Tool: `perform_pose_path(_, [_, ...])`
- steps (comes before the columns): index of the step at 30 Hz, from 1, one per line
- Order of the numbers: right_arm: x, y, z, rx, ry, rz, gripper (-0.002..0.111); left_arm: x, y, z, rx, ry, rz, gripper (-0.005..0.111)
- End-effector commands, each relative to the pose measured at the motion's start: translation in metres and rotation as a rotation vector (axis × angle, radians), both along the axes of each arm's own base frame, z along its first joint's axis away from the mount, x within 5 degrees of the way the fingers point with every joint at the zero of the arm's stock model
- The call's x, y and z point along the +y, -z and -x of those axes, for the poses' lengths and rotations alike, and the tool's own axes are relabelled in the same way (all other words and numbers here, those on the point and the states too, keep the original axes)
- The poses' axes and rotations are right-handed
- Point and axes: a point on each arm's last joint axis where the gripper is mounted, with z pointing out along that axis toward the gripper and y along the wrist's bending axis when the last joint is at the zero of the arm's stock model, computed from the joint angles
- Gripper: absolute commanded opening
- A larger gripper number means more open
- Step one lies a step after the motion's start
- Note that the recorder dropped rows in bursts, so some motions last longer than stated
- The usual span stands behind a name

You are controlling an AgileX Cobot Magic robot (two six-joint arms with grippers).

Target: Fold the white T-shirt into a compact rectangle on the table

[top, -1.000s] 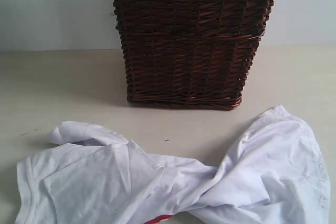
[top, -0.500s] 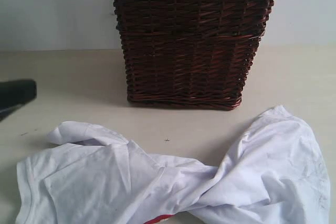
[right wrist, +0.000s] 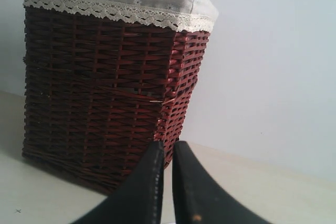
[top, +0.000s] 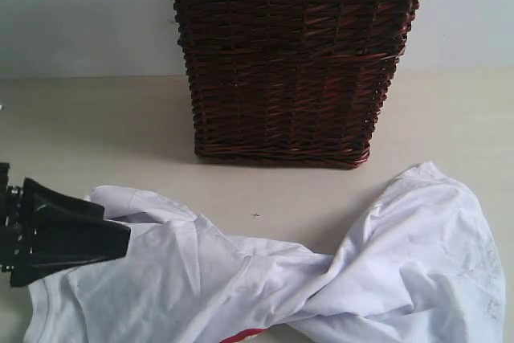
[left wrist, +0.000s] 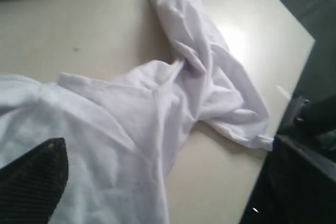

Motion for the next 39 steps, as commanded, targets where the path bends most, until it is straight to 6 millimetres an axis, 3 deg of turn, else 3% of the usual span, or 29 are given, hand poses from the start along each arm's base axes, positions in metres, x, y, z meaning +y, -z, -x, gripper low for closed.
perform_pose_path(1, [0.000,0.001,0.000,0.000,0.006,-0.003,0.009,-0.003,0.017,0.009,0.106,0.030,0.061,0.105])
perform_pose_path(7, [0.000,0.001,0.000,0.000,0.006,-0.003,0.009,-0.003,0.029,0.010,0.213,-0.170,0.176,0.105])
perform_pose_path(12, [0.000,0.001,0.000,0.000,0.006,-0.003,0.009,-0.001,0.034,0.013,0.226,-0.215,0.185,0.104])
perform_pose_path(14, [0.000,0.001,0.000,0.000,0.006,-0.003,0.009,0.001,0.037,0.010,0.203,-0.248,0.137,0.097])
perform_pose_path(16, [0.000,0.001,0.000,0.000,0.006,-0.003,0.009,0.004,0.040,0.007,0.166,-0.274,0.094,0.075])
perform_pose_path(20, [0.000,0.001,0.000,0.000,0.006,-0.003,0.009,0.007,0.039,0.001,0.147,-0.349,0.105,0.001])
perform_pose_path(24, [0.000,0.001,0.000,0.000,0.006,-0.003,0.009,0.009,0.040,-0.002,0.040,-0.316,0.041,0.009])
perform_pose_path(28, [0.000,0.001,0.000,0.000,0.006,-0.003,0.009,0.009,0.036,-0.008,-0.025,-0.296,0.020,0.026])
perform_pose_path(33, [0.000,0.001,0.000,0.000,0.006,-0.003,0.009,-0.005,0.010,-0.022,-0.450,0.144,-0.163,0.052])
perform_pose_path(36, [0.000,0.001,0.000,0.000,0.006,-0.003,0.009,-0.018,0.004,-0.027,-0.515,0.293,-0.223,0.057])
perform_pose_path(39, [0.000,0.001,0.000,0.000,0.006,-0.003,0.009,-0.030,0.013,-0.026,-0.500,0.368,-0.260,0.057])
